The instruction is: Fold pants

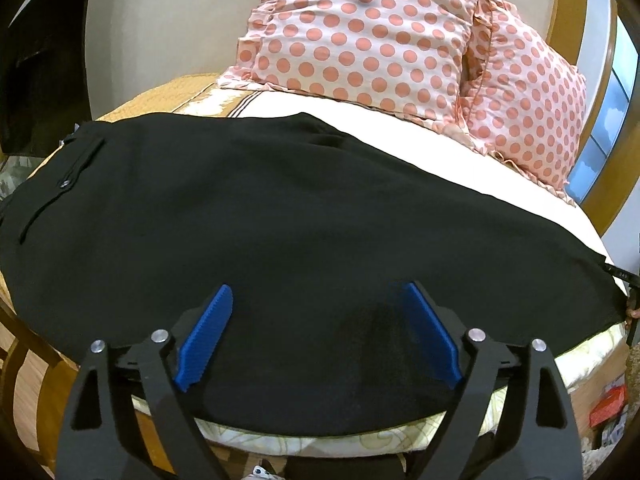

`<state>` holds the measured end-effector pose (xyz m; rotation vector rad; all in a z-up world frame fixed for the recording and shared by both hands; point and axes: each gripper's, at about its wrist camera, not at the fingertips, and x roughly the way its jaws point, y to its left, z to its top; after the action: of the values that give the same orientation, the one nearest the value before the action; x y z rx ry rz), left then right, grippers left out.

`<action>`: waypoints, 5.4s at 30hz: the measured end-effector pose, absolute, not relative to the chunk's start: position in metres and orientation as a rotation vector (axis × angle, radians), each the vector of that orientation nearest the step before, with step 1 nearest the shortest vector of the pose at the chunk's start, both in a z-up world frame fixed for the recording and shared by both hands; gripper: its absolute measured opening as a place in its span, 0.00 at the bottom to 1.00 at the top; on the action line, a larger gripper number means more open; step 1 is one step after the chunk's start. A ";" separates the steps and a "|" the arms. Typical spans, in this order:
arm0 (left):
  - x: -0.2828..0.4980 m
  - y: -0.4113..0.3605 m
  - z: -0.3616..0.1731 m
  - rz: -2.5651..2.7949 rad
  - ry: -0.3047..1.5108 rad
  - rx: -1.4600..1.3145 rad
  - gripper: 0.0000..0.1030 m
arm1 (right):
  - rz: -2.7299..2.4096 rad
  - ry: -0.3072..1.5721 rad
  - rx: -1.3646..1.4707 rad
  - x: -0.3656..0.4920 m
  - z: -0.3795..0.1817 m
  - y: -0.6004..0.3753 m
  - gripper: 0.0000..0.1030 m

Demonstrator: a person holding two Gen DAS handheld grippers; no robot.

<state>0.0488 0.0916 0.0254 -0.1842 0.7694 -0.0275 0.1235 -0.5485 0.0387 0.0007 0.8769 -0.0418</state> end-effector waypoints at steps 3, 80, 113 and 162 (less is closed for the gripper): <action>0.051 0.090 0.025 -0.029 0.770 -0.175 0.88 | -0.035 0.868 0.036 0.120 0.039 -0.556 0.15; -0.001 0.168 0.047 0.001 0.587 -0.401 0.98 | 0.667 0.693 0.264 0.099 0.067 -0.148 0.05; -0.036 0.252 0.051 0.242 0.488 -0.555 0.97 | 0.828 0.709 -0.105 0.055 0.048 -0.056 0.54; -0.003 0.365 0.022 0.359 0.549 -0.932 0.11 | 0.778 0.717 0.019 0.060 0.043 -0.088 0.59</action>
<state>-0.0025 0.3654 0.0217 -0.9322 0.5488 0.3592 0.0596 -0.0884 0.0429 0.0193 0.7169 0.7784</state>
